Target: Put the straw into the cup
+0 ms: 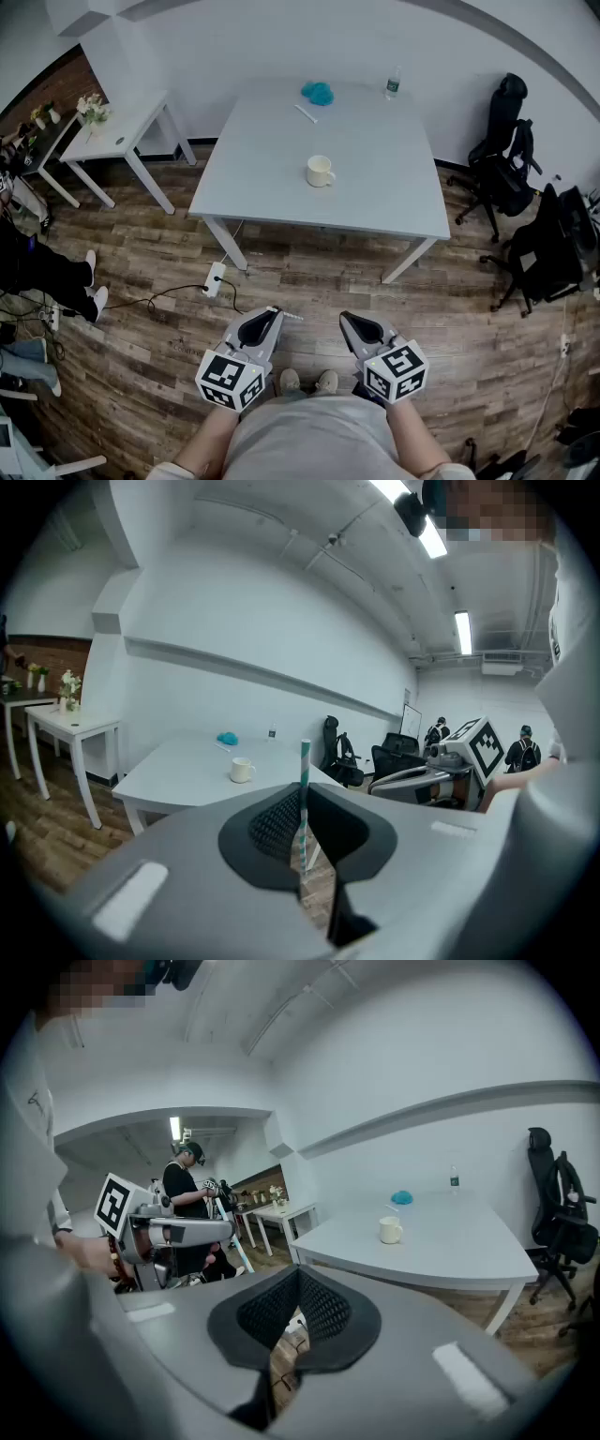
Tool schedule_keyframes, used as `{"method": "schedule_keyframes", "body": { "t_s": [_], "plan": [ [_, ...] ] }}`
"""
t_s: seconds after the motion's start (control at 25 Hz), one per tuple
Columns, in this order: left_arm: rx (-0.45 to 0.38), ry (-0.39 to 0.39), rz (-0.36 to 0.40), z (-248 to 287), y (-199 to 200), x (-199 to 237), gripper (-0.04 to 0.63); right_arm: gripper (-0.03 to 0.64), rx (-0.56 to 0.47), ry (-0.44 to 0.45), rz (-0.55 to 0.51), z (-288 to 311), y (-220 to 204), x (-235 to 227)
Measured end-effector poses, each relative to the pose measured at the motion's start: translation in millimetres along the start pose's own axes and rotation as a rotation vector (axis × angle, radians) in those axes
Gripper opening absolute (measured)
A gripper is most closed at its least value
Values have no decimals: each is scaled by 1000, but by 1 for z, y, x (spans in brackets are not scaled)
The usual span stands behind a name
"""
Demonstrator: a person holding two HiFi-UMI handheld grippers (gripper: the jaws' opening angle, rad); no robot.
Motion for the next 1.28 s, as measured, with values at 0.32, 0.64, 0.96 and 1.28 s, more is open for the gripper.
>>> {"method": "schedule_keyframes", "body": {
  "t_s": [0.32,0.64,0.96,1.28],
  "plan": [
    [-38,75,-29,10,-5,-6,43,4,28,-23,5,9,-2,1],
    [-41,78,-19,8,-7,-9,43,5,34,-17,5,13,-3,8],
    [-43,65,-14,4,-4,-1,43,6,18,-25,21,16,0,13],
    [-35,33,20,-3,4,15,43,6,19,-55,23,32,9,25]
  ]
}}
Point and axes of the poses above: the fingertips, and each gripper's own axes: z forward along the fingers, x to its left, y out of its top, the point moved 10 cm from there along -z, backward along the fingers, and after that the axes turned 9 degrees about -z, right-handed, at the moved point
